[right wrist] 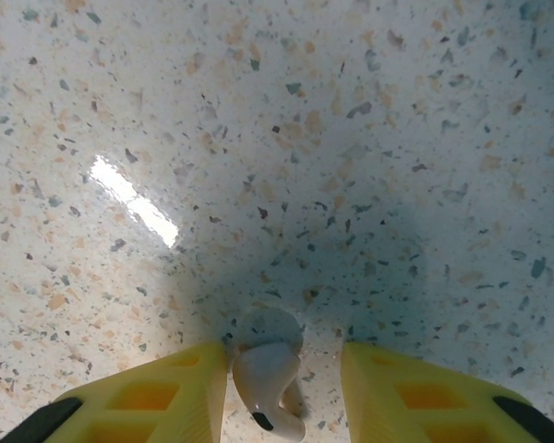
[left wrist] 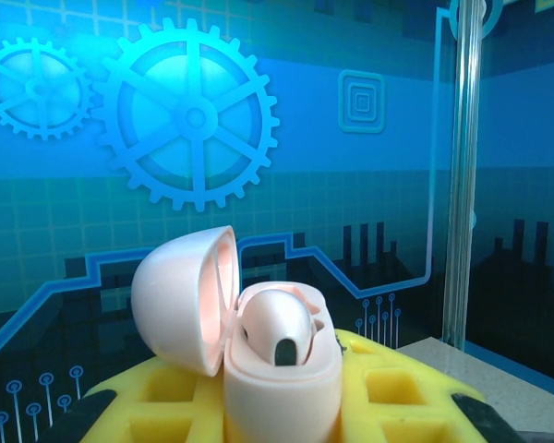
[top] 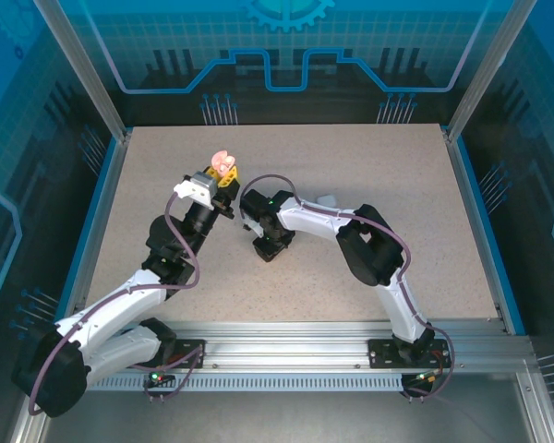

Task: Insert wireless bluetooth earbuds into charging case

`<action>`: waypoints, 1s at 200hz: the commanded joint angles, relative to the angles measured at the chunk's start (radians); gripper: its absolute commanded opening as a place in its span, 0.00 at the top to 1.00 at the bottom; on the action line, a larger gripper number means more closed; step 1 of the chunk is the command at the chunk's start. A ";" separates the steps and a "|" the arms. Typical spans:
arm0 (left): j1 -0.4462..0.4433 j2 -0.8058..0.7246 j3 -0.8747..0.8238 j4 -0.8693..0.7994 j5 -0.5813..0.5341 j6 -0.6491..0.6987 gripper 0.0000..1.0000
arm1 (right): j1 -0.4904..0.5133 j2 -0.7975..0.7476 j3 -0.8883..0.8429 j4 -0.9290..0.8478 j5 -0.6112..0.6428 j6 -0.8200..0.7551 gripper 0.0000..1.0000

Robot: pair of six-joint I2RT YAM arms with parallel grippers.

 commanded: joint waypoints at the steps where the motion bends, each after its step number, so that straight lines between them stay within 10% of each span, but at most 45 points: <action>1: 0.010 -0.006 0.000 0.030 -0.006 -0.008 1.00 | 0.017 0.016 0.003 -0.027 0.010 -0.012 0.63; 200: 0.010 -0.008 0.010 0.024 0.012 -0.013 1.00 | 0.015 -0.021 -0.024 0.009 0.059 0.077 0.87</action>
